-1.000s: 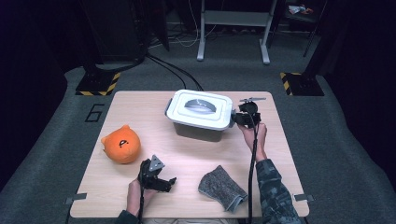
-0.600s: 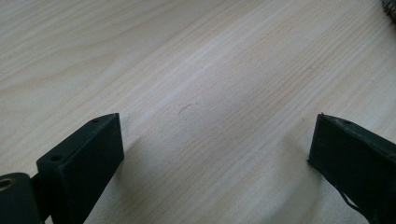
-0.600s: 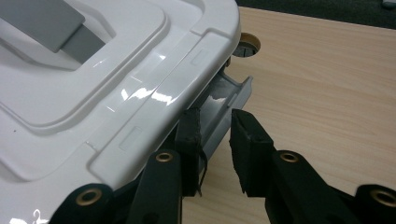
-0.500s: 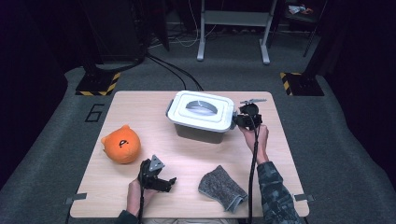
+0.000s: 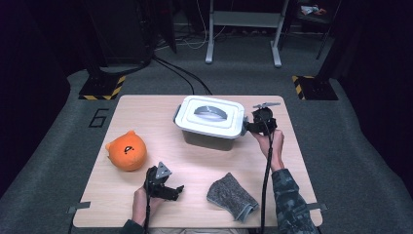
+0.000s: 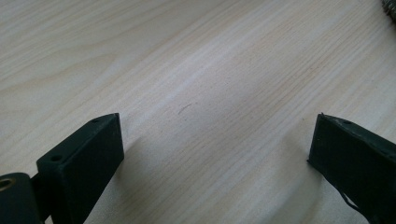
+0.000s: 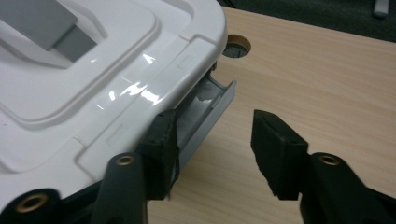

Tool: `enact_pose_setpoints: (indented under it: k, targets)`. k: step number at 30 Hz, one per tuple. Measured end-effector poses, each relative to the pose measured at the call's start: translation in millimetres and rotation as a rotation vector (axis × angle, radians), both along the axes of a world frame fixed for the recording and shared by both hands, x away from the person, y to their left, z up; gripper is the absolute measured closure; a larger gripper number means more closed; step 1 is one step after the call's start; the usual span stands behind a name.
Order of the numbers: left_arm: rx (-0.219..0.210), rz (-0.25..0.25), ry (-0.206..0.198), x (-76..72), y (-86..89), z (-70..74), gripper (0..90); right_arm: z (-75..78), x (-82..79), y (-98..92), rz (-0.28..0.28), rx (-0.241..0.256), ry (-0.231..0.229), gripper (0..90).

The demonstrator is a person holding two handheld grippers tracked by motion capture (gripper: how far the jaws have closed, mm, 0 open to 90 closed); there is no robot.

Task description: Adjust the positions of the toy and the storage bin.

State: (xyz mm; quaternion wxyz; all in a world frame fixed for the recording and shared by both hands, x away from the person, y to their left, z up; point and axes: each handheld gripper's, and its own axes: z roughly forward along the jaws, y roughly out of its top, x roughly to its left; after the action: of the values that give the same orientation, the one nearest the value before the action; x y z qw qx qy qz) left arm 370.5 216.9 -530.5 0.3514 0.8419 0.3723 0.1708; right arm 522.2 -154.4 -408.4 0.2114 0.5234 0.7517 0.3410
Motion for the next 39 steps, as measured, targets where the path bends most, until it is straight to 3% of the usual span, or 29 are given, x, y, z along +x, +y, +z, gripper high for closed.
enact_pose_setpoints:
  k: [4, 7, 13, 16, 22, 31, 35, 39]
  targets:
    - [-0.003, -0.007, 0.007, 0.2, 0.4, 0.3, 2.7, 11.8, -4.3, -1.1, 0.039, -0.015, -0.043, 38.9]
    - [-0.005, -0.007, 0.009, 0.2, 0.4, 0.2, 2.7, 18.8, -7.8, 2.4, 0.109, -0.013, -0.082, 34.4]
    - [-0.004, -0.006, 0.010, 0.2, 0.4, 0.3, 2.7, 27.1, -1.1, 23.1, 0.238, -0.022, -0.065, 18.4]
    - [-0.005, -0.006, 0.008, 0.3, 0.4, 0.2, 2.7, 27.7, 6.2, 35.3, 0.287, -0.025, -0.055, 15.6]
    - [-0.006, 0.000, 0.001, 0.1, 0.1, -0.2, 2.7, 27.6, 16.7, 54.4, 0.397, -0.050, -0.081, 37.3]
    - [0.001, 0.001, 0.000, 0.2, 0.1, -0.1, 2.8, 24.3, 32.7, 64.7, 0.434, -0.086, -0.050, 52.8]
    - [-0.003, 0.002, 0.001, 0.1, -0.1, -0.2, 2.8, 20.5, 38.6, 59.6, 0.479, -0.022, -0.036, 57.1]
    - [-0.002, 0.003, -0.002, 0.1, -0.1, -0.2, 2.8, 19.3, 38.2, 58.4, 0.481, -0.015, -0.045, 57.6]
